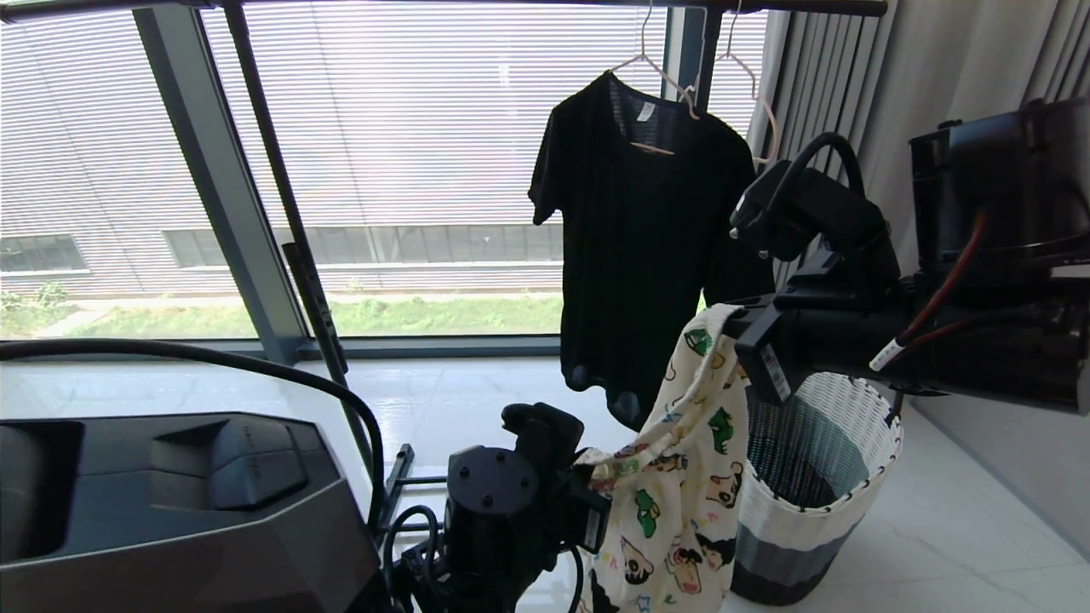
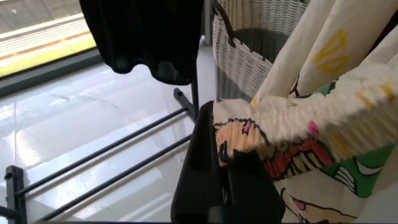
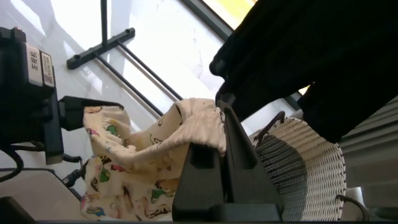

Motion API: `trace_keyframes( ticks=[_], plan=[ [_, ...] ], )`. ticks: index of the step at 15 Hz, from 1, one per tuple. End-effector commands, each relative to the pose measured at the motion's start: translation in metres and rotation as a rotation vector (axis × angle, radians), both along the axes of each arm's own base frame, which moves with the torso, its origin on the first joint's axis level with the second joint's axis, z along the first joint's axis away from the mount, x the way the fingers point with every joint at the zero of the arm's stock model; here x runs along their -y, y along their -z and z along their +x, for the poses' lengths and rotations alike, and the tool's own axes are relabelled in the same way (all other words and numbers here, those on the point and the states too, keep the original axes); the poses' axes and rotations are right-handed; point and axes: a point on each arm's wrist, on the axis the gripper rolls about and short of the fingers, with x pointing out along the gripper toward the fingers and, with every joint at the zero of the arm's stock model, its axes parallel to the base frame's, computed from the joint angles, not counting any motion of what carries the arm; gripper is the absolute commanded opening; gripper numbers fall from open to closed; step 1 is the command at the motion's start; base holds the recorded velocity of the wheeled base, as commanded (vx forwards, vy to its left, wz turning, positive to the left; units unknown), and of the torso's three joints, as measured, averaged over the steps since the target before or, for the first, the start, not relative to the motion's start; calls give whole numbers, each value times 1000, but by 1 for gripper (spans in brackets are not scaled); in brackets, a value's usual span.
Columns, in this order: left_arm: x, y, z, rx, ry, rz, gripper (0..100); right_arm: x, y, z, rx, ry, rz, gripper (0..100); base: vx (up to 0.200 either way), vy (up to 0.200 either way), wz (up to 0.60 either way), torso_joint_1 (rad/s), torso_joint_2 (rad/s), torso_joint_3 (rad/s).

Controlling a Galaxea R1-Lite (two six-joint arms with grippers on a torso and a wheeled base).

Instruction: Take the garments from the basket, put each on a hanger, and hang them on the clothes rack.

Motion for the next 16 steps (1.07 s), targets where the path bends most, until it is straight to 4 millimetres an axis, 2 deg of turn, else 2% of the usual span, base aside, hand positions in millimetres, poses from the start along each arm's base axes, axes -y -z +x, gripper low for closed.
trace_keyframes(
  ticks=[1,2,3,4,6,7,9,12,16],
  plan=[
    [-28,-84,-30,-78,119,-91,0,3,-5,-3,12,-2,13,0,0,0,0,0,0,0],
    [-37,-119,-40,-147,156,-107,0,7,-9,-6,20,0,23,0,0,0,0,0,0,0],
    [-41,-143,-44,-182,160,-125,0,10,-13,-9,25,3,34,0,0,0,0,0,0,0],
    [-46,-179,-50,-242,154,-133,0,17,-19,-16,27,7,54,0,0,0,0,0,0,0],
    [-51,-227,-47,-246,128,-151,0,31,-28,-29,27,10,69,0,0,0,0,0,0,0],
    [-53,-241,-40,-207,116,-167,0,37,-34,-35,38,10,85,0,0,0,0,0,0,0],
    [-60,-252,-34,-136,115,-121,0,46,-44,-43,66,11,115,0,0,0,0,0,0,0],
    [-70,-263,-48,-100,208,-45,0,51,-55,-47,94,11,145,0,0,0,0,0,0,0],
    [-90,-272,-71,-86,251,106,0,58,-78,-53,77,18,143,0,0,0,0,0,0,0]
  ],
)
